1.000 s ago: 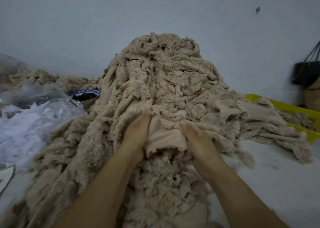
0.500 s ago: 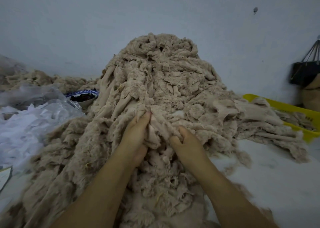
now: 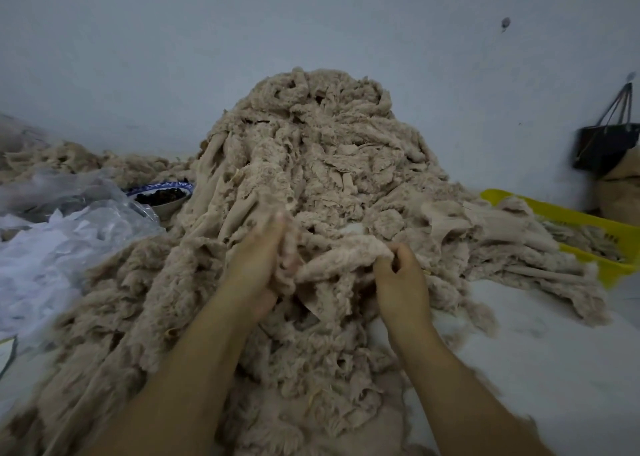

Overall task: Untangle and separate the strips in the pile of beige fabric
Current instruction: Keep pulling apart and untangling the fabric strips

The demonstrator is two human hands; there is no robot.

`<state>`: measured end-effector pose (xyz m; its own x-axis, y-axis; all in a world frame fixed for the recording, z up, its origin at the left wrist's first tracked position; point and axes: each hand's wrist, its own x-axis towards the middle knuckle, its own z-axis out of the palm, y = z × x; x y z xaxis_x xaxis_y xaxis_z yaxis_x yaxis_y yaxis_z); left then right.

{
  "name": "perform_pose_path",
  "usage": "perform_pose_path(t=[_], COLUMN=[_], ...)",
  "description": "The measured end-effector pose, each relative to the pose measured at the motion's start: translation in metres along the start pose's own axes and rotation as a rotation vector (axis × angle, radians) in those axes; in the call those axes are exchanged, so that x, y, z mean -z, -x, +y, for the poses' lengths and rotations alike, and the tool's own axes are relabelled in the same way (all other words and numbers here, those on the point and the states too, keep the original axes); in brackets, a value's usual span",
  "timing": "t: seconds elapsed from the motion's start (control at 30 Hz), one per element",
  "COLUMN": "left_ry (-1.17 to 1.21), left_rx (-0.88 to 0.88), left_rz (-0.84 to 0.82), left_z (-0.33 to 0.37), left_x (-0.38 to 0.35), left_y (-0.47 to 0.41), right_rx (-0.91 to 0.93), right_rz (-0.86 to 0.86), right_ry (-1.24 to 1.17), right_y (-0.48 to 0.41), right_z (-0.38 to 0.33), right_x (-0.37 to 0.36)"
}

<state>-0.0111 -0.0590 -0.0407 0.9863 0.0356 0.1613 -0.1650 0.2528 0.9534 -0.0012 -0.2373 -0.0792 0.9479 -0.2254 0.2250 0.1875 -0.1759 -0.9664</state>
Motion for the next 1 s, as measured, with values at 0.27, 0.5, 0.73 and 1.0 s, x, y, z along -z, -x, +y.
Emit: perform_pose_path(t=[0.27, 0.5, 0.73, 1.0], left_ry=[-0.697, 0.255, 0.570, 0.629], left_rx=[-0.220, 0.011, 0.061, 0.080], left_rz=[-0.065, -0.058, -0.004, -0.204], left_z=[-0.017, -0.004, -0.001, -0.001], left_x=[-0.013, -0.009, 0.002, -0.001], left_y=[0.004, 0.003, -0.002, 0.004], right_rx=[0.230, 0.104, 0.077, 0.191], right_rz=[-0.022, -0.115, -0.197, -0.532], right_ry=[0.129, 0.381, 0.045, 0.336], right_y=[0.008, 0.000, 0.010, 0.021], right_z=[-0.003, 0.009, -0.009, -0.001], right_x=[-0.007, -0.006, -0.002, -0.022])
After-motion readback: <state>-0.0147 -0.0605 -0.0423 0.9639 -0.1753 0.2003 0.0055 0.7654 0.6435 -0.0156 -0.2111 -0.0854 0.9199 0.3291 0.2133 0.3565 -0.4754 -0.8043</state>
